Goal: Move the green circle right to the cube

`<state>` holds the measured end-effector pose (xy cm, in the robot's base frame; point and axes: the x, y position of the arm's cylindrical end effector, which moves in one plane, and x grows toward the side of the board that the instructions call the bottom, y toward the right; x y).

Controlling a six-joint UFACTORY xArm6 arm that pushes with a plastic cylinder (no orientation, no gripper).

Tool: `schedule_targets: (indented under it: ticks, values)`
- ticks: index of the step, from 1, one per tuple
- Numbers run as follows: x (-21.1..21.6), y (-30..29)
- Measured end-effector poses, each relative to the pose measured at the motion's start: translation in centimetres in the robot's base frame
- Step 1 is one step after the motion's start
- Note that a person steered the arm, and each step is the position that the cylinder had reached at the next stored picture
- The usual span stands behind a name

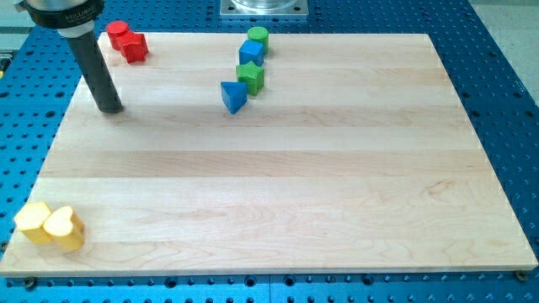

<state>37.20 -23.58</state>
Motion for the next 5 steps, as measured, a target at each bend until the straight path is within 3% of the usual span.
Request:
schedule_targets:
  ticks: [2,3,5]
  values:
    - [0.8,0.2]
    - [-0.1,3.4]
    - [-11.4,9.5]
